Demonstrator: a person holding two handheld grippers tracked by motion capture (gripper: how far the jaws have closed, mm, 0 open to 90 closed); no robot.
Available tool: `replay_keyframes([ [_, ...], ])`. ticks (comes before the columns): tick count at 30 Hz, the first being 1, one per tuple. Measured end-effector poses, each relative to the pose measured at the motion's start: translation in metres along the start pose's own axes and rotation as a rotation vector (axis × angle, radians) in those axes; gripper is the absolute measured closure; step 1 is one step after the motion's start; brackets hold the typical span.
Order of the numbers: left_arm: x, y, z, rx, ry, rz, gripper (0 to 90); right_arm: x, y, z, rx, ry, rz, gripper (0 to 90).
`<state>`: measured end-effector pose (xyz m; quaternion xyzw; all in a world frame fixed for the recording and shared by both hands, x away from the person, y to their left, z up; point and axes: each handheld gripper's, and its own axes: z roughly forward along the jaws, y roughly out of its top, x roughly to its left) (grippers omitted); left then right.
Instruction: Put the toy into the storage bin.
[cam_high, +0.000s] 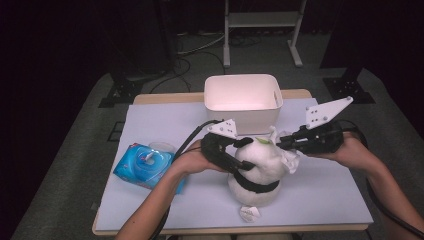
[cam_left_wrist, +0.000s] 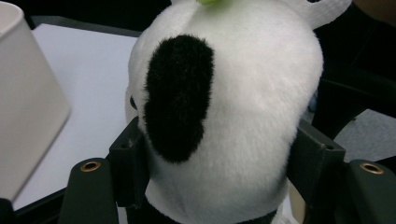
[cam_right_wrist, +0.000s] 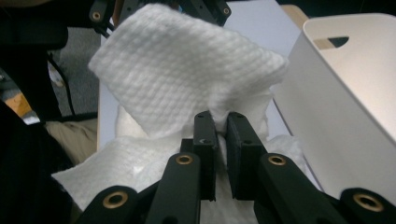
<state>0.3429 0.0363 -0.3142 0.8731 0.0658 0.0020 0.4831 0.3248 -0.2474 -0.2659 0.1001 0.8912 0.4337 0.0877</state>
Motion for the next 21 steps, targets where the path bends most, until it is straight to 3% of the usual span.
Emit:
replay_keyframes([
  [7,0.001,-0.004,0.001,0.036,-0.021,-0.007,32.3,0.002,0.013,0.005,-0.007,0.019,-0.024,82.2],
  [14,0.000,-0.009,-0.002,0.022,-0.016,-0.023,32.2,0.001,0.000,0.004,0.048,0.012,-0.005,82.0],
  [21,-0.004,-0.004,0.000,0.032,-0.015,-0.008,32.3,0.002,-0.001,0.000,0.050,0.007,0.001,82.1],
])
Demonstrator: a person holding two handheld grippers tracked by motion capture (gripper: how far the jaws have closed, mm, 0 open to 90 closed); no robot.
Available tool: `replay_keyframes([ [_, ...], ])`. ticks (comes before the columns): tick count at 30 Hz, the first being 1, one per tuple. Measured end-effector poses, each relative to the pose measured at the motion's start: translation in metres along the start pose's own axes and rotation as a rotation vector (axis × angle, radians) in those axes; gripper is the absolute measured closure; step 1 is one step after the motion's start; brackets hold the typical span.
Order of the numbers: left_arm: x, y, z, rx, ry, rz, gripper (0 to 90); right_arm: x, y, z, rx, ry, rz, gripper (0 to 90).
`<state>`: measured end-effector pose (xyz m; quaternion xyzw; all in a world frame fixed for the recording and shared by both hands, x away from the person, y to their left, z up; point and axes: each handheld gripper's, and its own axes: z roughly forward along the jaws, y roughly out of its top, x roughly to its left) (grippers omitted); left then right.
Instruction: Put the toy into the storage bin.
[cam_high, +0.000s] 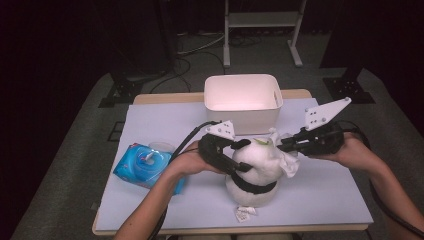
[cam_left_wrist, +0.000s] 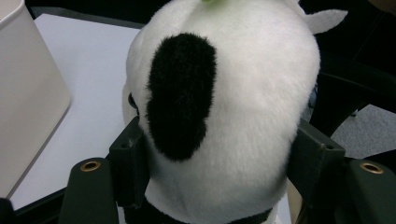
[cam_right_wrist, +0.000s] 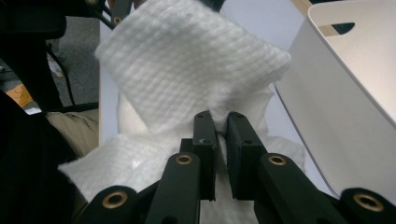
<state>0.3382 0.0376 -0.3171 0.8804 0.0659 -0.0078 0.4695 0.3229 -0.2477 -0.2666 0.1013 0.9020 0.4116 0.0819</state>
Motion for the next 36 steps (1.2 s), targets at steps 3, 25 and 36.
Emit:
replay_keyframes([
  [3,-0.001,0.003,0.003,0.004,-0.002,0.006,32.3,0.002,0.012,0.003,-0.005,0.006,-0.023,82.2],
  [25,0.002,0.000,-0.019,0.016,0.014,0.001,32.7,-0.002,0.010,0.006,0.018,0.007,-0.011,81.9],
  [36,-0.002,0.011,-0.006,0.048,0.014,0.030,32.4,0.003,0.036,0.012,0.015,0.006,-0.069,82.0],
])
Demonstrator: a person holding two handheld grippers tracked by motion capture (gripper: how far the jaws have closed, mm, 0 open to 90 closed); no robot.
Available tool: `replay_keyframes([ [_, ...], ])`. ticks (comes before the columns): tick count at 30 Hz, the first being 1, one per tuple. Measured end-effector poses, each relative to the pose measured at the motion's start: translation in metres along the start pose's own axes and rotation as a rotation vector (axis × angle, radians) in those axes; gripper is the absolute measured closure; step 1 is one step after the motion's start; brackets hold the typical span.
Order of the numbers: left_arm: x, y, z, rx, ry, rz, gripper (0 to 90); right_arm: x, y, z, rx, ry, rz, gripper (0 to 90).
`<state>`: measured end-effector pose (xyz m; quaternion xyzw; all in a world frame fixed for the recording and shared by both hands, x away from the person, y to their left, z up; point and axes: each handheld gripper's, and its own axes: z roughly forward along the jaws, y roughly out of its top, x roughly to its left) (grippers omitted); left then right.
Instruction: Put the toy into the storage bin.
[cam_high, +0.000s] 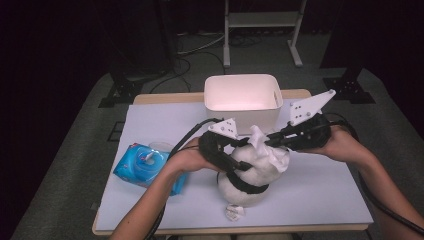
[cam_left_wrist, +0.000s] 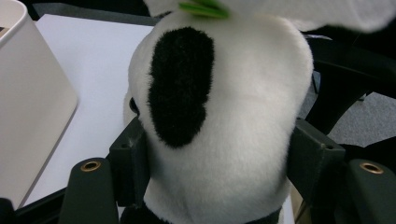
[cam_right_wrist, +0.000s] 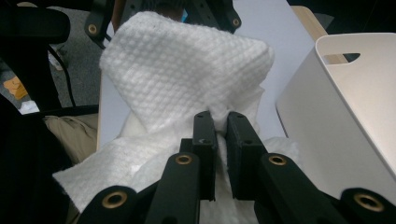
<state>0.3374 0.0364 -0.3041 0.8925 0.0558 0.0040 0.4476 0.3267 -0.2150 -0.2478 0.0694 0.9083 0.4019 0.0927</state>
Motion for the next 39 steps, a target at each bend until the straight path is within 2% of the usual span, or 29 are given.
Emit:
replay_keyframes([
  [2,0.001,-0.002,-0.002,-0.005,-0.003,-0.004,32.4,0.000,-0.001,0.000,-0.004,0.004,0.001,82.1],
  [7,0.002,-0.009,-0.002,-0.010,-0.010,-0.015,31.4,-0.003,-0.013,0.004,-0.012,0.021,0.042,82.2],
  [16,0.003,-0.015,0.001,-0.046,-0.030,-0.039,19.1,-0.002,-0.019,0.006,-0.007,0.032,0.053,82.2],
  [20,0.005,-0.018,0.001,-0.047,-0.033,-0.061,16.3,-0.003,-0.023,0.007,-0.006,0.035,0.060,82.4],
  [23,0.006,-0.020,0.005,-0.028,-0.045,-0.076,13.1,-0.002,-0.026,0.006,-0.002,0.035,0.068,82.4],
  [25,0.007,-0.021,0.008,-0.034,-0.056,-0.074,14.3,-0.002,-0.028,0.005,-0.001,0.035,0.071,82.5],
  [28,0.008,-0.022,0.010,-0.079,-0.061,-0.094,29.4,-0.003,-0.032,0.003,0.005,0.028,0.074,82.5],
  [31,0.009,-0.018,0.008,-0.096,-0.065,-0.080,33.7,-0.004,-0.033,-0.002,-0.016,0.020,0.083,82.5],
  [34,0.006,-0.010,0.005,-0.077,-0.054,-0.068,34.8,-0.003,-0.026,-0.009,-0.033,0.009,0.067,82.4],
  [36,0.002,-0.004,0.007,-0.038,-0.047,-0.048,34.7,-0.002,-0.017,-0.010,-0.018,0.002,0.052,82.4],
  [39,0.001,0.000,0.012,-0.021,-0.047,-0.034,34.6,-0.001,-0.009,-0.008,-0.026,0.011,0.039,82.5],
])
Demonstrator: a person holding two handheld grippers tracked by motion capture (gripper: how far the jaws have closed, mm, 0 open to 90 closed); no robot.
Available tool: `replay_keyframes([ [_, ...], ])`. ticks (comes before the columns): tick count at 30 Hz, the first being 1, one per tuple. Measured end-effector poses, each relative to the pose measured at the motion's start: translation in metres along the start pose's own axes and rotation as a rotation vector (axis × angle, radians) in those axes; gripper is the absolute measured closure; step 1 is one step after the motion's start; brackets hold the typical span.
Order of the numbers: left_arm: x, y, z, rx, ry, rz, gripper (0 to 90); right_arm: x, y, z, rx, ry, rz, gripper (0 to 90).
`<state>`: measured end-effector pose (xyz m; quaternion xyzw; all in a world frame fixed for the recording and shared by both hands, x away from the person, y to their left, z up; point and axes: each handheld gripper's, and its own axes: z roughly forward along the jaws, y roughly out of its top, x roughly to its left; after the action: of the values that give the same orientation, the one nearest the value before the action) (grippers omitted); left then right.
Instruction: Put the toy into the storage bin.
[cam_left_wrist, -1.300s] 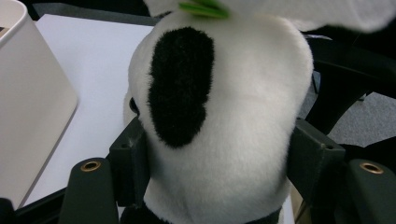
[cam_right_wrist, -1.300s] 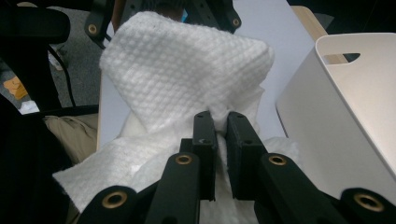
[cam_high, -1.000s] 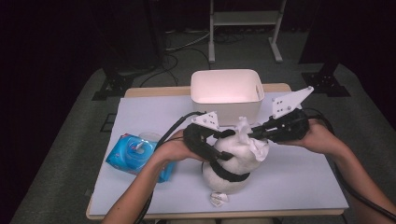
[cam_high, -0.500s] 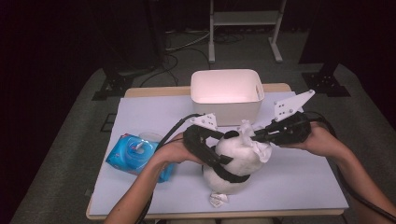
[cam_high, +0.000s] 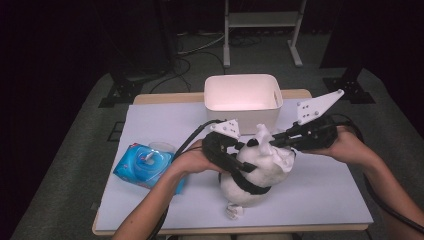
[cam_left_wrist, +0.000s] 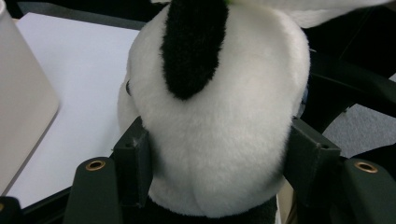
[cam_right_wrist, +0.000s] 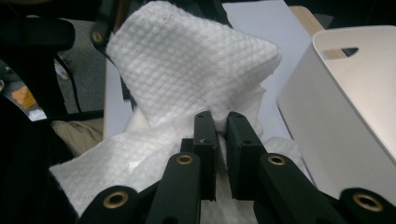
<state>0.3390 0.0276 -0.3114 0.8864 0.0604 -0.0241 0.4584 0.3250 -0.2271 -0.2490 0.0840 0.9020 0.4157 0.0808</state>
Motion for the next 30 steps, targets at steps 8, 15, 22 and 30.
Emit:
replay_keyframes([
  [8,0.004,-0.009,-0.001,-0.020,-0.010,-0.023,34.7,-0.002,-0.007,0.002,0.043,-0.012,0.007,82.5],
  [15,0.005,-0.010,-0.009,-0.031,-0.011,-0.021,34.8,-0.008,-0.023,-0.001,0.021,-0.010,0.049,82.5],
  [22,0.003,-0.004,-0.022,-0.009,0.001,-0.016,34.7,-0.003,-0.016,-0.001,0.036,-0.017,0.017,82.4],
  [30,0.002,-0.001,-0.015,0.028,0.003,-0.005,34.7,-0.002,-0.008,0.005,0.041,-0.013,-0.008,82.3],
])
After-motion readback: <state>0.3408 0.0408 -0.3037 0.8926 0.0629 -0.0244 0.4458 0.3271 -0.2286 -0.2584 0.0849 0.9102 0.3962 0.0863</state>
